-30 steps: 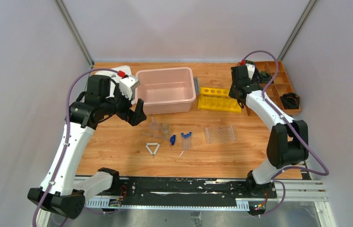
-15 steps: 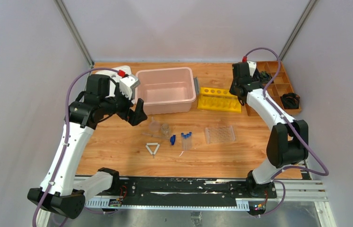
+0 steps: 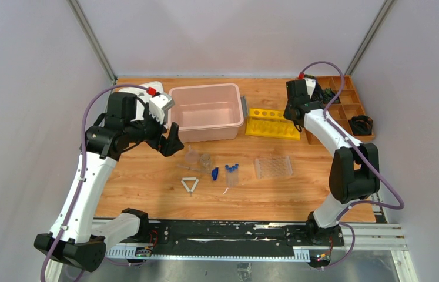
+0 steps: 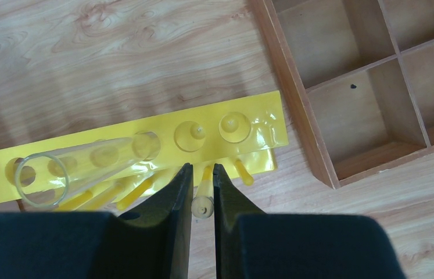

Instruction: Organize the chemistry lab equipment

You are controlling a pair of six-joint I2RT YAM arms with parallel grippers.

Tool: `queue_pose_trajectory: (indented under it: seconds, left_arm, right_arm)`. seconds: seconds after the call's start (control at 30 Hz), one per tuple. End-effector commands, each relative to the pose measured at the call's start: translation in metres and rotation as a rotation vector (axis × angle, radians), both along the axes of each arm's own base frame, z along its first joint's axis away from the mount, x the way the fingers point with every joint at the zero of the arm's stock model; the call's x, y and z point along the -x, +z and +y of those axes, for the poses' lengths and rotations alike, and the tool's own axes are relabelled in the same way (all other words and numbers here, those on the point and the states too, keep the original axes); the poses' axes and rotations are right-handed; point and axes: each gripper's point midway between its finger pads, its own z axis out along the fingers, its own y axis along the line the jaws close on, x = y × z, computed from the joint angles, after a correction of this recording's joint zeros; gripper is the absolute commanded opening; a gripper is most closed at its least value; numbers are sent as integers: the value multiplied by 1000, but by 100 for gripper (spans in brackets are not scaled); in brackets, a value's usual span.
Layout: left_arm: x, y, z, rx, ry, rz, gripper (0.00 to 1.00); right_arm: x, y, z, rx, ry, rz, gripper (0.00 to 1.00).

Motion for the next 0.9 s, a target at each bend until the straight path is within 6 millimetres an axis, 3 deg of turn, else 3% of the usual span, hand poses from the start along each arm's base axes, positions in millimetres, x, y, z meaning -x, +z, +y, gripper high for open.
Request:
queue_pose_trajectory:
  seconds: [0.0, 0.1, 0.33, 0.53, 0.87]
  left_arm:
    - [-1, 12, -2, 22, -11, -32, 100]
    - [-1, 14, -1, 21, -7, -37, 100]
    - [-4, 17, 0, 17, -6, -46, 100]
    - [-1, 13, -1, 19, -12, -36, 100]
    - [0, 16, -1, 23, -8, -44, 100]
  right_arm:
    - [-3, -2, -4, -16, -24, -2, 0]
    - [-3, 4, -4, -21, -23, -14, 0]
    - [-3, 41, -7, -17, -23, -97, 0]
    - [-3, 54, -5, -33, -12, -123, 0]
    - [0, 30, -6, -16, -16, -66, 0]
